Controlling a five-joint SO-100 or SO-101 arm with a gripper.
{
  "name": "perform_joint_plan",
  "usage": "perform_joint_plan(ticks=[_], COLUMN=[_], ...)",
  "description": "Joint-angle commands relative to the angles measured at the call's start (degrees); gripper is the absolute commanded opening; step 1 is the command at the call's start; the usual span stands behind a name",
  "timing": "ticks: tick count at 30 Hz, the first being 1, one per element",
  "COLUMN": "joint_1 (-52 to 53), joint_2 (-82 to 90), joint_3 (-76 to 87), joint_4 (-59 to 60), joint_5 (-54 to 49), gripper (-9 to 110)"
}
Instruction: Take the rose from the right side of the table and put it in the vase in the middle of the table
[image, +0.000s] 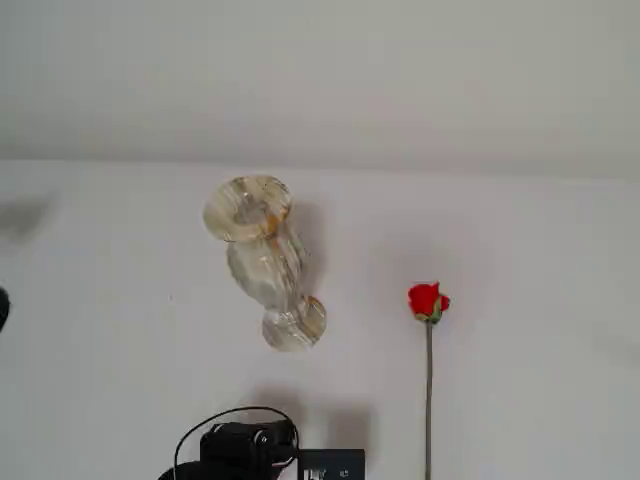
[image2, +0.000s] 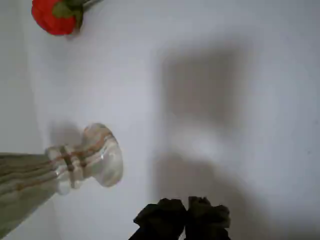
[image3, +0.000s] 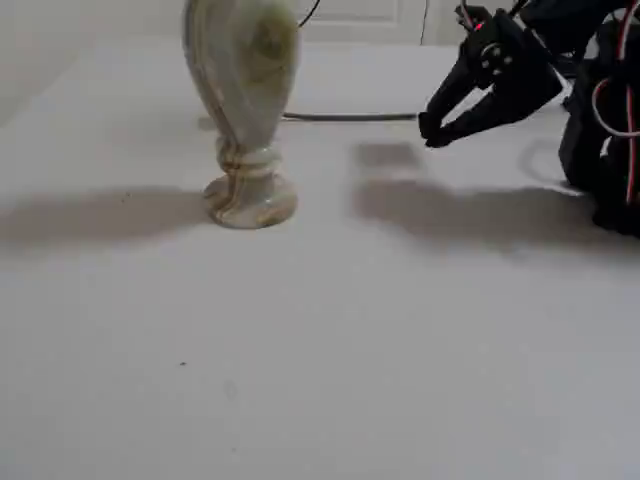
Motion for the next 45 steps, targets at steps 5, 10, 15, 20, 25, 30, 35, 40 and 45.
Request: perform_joint_plan(ticks=[5,10,15,20,25,30,35,40,45], joint_1=[0.44,0.44,0.44,0.44,0.44,0.44,0.44,0.44,-1.32], joint_2=[0.79,0.79,0.79,0.79,0.79,0.79,0.79,0.79,0.79], joint_3=[-0.18,-0.18,-0.18,-0.18,-0.18,-0.18,-0.18,-0.18,0.0], joint_4=[-0.7,-0.7,-0.7,-0.7,-0.7,-0.7,-0.7,-0.7,-1.41], joint_5=[0.44,0.44,0.44,0.44,0.44,0.44,0.44,0.44,-0.35], gripper=[0,0,0,0,0,0,0,0,4])
